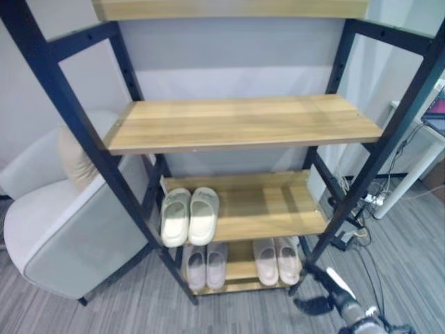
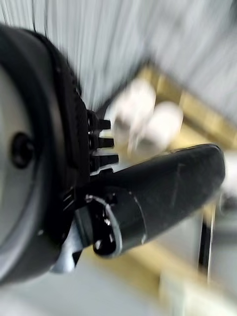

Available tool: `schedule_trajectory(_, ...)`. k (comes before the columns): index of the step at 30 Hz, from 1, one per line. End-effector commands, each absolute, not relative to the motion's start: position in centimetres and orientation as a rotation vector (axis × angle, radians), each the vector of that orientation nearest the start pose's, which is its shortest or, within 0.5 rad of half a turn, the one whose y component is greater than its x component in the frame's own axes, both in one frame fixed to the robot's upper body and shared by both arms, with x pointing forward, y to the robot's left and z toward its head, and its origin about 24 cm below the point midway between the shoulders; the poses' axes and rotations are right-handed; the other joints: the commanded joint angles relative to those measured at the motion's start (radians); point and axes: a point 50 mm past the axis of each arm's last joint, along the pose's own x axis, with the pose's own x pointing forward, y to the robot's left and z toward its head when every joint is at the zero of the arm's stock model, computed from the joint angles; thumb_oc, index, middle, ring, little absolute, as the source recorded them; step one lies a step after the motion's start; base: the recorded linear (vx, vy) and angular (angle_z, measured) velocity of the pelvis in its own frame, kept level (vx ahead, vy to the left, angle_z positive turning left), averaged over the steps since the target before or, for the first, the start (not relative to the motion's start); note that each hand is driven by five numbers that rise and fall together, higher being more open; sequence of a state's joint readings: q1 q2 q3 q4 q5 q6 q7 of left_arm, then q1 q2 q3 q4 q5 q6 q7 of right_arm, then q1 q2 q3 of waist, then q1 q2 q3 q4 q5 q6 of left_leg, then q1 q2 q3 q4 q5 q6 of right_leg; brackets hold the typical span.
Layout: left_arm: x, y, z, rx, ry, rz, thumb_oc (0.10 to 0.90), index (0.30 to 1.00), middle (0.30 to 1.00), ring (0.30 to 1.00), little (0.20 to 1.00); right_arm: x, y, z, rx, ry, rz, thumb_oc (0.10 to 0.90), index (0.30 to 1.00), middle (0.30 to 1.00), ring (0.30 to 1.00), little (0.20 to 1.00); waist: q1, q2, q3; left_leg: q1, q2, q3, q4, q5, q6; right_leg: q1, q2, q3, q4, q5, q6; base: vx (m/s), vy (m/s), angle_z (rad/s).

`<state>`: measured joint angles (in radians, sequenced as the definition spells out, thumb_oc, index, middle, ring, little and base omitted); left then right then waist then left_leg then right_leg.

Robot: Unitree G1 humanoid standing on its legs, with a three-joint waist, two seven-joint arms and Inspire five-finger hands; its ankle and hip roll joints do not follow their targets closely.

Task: Arrange the slippers neatly on the shoe rack.

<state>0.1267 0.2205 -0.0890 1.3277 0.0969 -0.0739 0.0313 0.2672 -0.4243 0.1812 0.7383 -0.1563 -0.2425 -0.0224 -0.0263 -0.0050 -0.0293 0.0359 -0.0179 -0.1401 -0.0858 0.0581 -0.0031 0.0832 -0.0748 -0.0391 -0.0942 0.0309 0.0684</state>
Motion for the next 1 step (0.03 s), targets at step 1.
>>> schedule_trajectory(1,3.11,23.26,-17.09,0.352,1.358,-0.023,0.800,0.900,0.900,0.900,0.900,12.10,-27.14,-10.20,-0.572,0.721,0.001,0.800,0.900,0.900,0.900,0.900,0.006,0.002,-0.009,0.032,0.009,0.052,-0.002,-0.113,0.000,-0.056,-0.008,-0.001,0.015,-0.032,0.032,-0.02,-0.024,-0.06)
